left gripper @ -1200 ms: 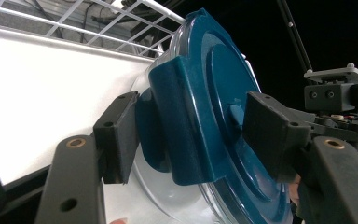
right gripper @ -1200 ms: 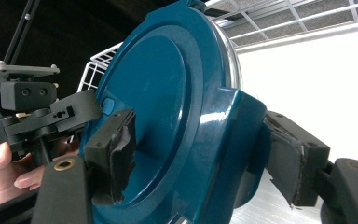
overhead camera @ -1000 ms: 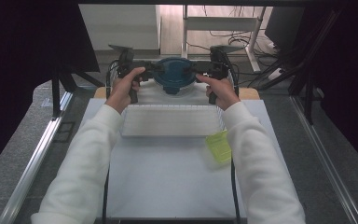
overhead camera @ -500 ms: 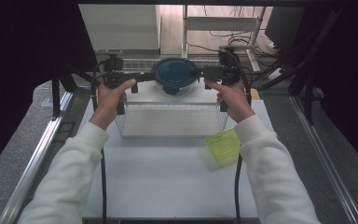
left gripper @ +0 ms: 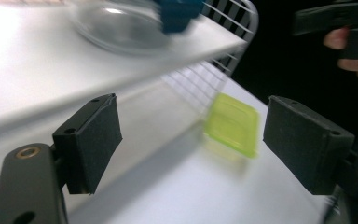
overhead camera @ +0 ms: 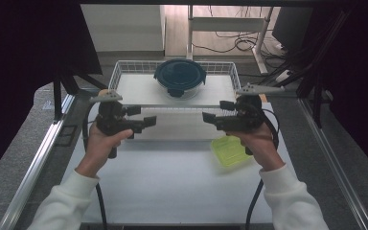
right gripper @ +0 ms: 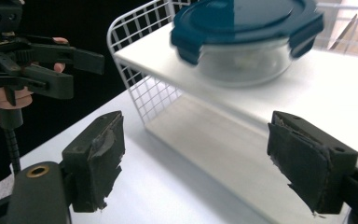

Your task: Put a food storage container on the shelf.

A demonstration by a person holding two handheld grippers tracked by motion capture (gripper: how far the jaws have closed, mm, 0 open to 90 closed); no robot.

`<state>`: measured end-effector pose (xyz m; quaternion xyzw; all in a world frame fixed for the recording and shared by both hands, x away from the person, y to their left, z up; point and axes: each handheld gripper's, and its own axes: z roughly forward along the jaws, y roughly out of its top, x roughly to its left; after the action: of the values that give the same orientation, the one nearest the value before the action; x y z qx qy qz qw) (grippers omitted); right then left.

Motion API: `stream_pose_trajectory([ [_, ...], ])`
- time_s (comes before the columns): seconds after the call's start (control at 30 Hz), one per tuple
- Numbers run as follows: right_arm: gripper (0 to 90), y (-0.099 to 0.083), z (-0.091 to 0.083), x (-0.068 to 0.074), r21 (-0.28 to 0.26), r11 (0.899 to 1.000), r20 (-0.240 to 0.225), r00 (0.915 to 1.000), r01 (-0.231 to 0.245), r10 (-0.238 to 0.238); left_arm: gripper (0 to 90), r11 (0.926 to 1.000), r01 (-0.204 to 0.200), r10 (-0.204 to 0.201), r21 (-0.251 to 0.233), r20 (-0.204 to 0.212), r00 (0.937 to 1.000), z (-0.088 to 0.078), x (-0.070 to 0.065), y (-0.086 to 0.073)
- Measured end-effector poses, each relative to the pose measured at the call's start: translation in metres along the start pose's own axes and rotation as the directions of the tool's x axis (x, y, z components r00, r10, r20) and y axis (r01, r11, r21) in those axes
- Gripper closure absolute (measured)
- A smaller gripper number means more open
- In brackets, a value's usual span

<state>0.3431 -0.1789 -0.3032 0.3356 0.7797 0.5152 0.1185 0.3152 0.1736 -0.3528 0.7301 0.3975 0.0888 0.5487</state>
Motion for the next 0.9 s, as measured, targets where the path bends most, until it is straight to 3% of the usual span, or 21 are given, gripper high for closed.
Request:
stream_pose_trajectory([
  [0.1, 20.9, -0.022, -0.005, 0.006, -0.002, 0.999, 0.01, 0.9992, 0.038, -0.038, 19.5, 0.9996, -0.029, 0.029, -0.002, 0.007, 0.9996, -0.001, -0.008, -0.014],
  [0.13, 20.9, -0.022, -0.005, 0.006, -0.002, 0.999, 0.01, 0.9992, 0.038, -0.038, 19.5, 0.9993, -0.038, 0.038, -0.002, 0.012, 0.9992, -0.002, -0.011, -0.021],
  [0.17, 21.2, -0.039, -0.007, 0.008, 0.003, 0.998, 0.019, 0.9983, 0.055, -0.055, 20.4, 0.999, -0.046, 0.046, -0.002, 0.015, 0.9988, -0.002, -0.013, -0.027],
  [0.2, 21.2, -0.047, -0.007, 0.008, 0.005, 0.999, 0.017, 0.9985, 0.051, -0.051, 22.0, 0.9978, -0.067, 0.067, 0.003, 0.014, 0.9977, -0.002, -0.015, -0.04],
  [0.23, 21.2, -0.047, -0.007, 0.008, 0.005, 0.999, 0.017, 0.9985, 0.051, -0.051, 23.5, 0.9978, -0.067, 0.067, 0.003, 0.014, 0.9977, -0.002, -0.015, -0.04],
  [0.27, 21.3, -0.061, -0.008, 0.007, 0.018, 0.999, 0.023, 0.9985, 0.05, -0.051, 24.0, 0.9975, -0.069, 0.069, 0.016, 0.011, 0.9976, -0.001, -0.015, -0.052],
  [0.4, 21.4, -0.08, -0.008, 0.006, 0.032, 0.999, 0.029, 0.9988, 0.04, -0.04, 23.9, 0.9967, -0.072, 0.072, 0.038, 0.005, 0.9974, 0.0, -0.014, -0.066],
  [0.53, 21.5, -0.103, -0.006, 0.006, 0.067, 0.997, 0.035, 0.9986, 0.037, -0.04, 23.9, 0.9976, -0.042, 0.043, 0.055, -0.014, 0.999, -0.003, -0.007, -0.085],
  [0.7, 21.6, -0.115, -0.003, 0.009, 0.09, 0.995, 0.035, 0.9983, 0.044, -0.047, 23.9, 0.9966, -0.016, 0.019, 0.081, -0.04, 0.999, -0.001, 0.002, -0.1],
  [0.9, 21.6, -0.128, 0.004, 0.01, 0.136, 0.99, 0.049, 0.9973, 0.048, -0.055, 23.7, 0.9936, 0.002, 0.002, 0.113, -0.036, 0.9993, 0.005, 0.015, -0.112],
])
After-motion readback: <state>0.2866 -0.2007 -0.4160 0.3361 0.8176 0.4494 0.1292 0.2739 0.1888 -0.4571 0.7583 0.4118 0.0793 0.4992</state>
